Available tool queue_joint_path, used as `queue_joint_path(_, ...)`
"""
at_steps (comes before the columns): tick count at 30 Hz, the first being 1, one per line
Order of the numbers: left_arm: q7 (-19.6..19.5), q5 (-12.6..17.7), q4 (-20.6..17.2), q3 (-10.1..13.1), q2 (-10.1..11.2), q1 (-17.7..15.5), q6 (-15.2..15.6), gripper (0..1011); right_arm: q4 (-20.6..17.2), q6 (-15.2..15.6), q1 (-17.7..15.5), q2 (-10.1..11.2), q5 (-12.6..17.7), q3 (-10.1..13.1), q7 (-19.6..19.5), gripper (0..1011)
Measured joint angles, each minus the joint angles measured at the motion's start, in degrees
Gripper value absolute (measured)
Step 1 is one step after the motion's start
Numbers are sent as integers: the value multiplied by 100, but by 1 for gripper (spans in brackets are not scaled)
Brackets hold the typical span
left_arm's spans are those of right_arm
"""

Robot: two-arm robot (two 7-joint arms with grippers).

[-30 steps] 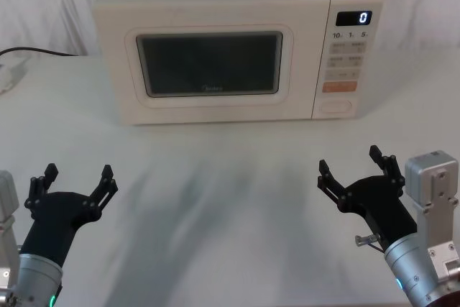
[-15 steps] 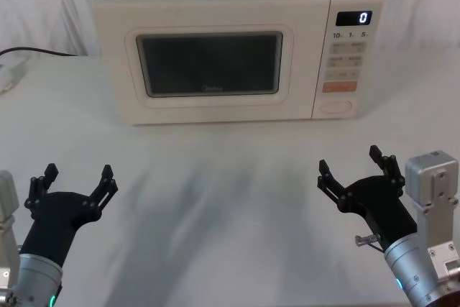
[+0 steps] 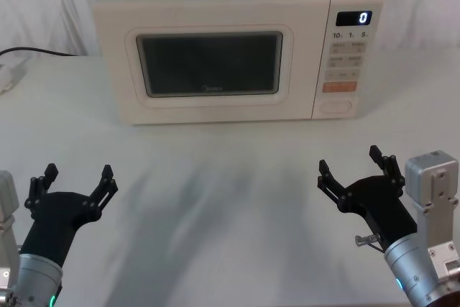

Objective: Press the button to open the microwave door with one hand; close the microwave door with the other hand.

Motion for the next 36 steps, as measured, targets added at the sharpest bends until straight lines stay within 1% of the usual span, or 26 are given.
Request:
queue_joint_path(4, 0, 0, 0, 0, 0, 0, 0, 1001, 0, 0, 0, 0, 0, 0, 0, 993)
queue_joint_path(7, 0, 0, 0, 0, 0, 0, 0, 1001, 0, 0, 0, 0, 0, 0, 0, 945)
queue_joint_path(12, 0, 0, 0, 0, 0, 0, 0, 1001, 0, 0, 0, 0, 0, 0, 0, 810)
queue_joint_path(13, 0, 0, 0, 0, 0, 0, 0, 1001, 0, 0, 0, 0, 0, 0, 0, 810)
queue_joint_path(17, 0, 0, 0, 0, 0, 0, 0, 1001, 0, 0, 0, 0, 0, 0, 0, 663)
queue_joint_path(18, 0, 0, 0, 0, 0, 0, 0, 1001, 0, 0, 0, 0, 0, 0, 0, 663)
queue_joint_path(19, 0, 0, 0, 0, 0, 0, 0, 1001, 0, 0, 0, 0, 0, 0, 0, 608)
queue_joint_path(22, 0, 0, 0, 0, 0, 0, 0, 1001, 0, 0, 0, 0, 0, 0, 0, 523)
queue_joint_path(24, 0, 0, 0, 0, 0, 0, 0, 1001, 0, 0, 0, 0, 0, 0, 0, 442)
queue_joint_path(25, 0, 0, 0, 0, 0, 0, 0, 1001, 0, 0, 0, 0, 0, 0, 0, 423)
queue_joint_path(29, 0, 0, 0, 0, 0, 0, 0, 1001, 0, 0, 0, 0, 0, 0, 0, 286)
queue_joint_path(30, 0, 0, 0, 0, 0, 0, 0, 1001, 0, 0, 0, 0, 0, 0, 0, 286)
queue_joint_path(31, 0, 0, 0, 0, 0, 0, 0, 1001, 0, 0, 0, 0, 0, 0, 0, 232)
queue_joint_path(32, 0, 0, 0, 0, 0, 0, 0, 1001, 0, 0, 0, 0, 0, 0, 0, 218)
queue_joint_path(33, 0, 0, 0, 0, 0, 0, 0, 1001, 0, 0, 0, 0, 0, 0, 0, 163)
queue_joint_path(36, 0, 0, 0, 0, 0, 0, 0, 1001, 0, 0, 0, 0, 0, 0, 0, 88)
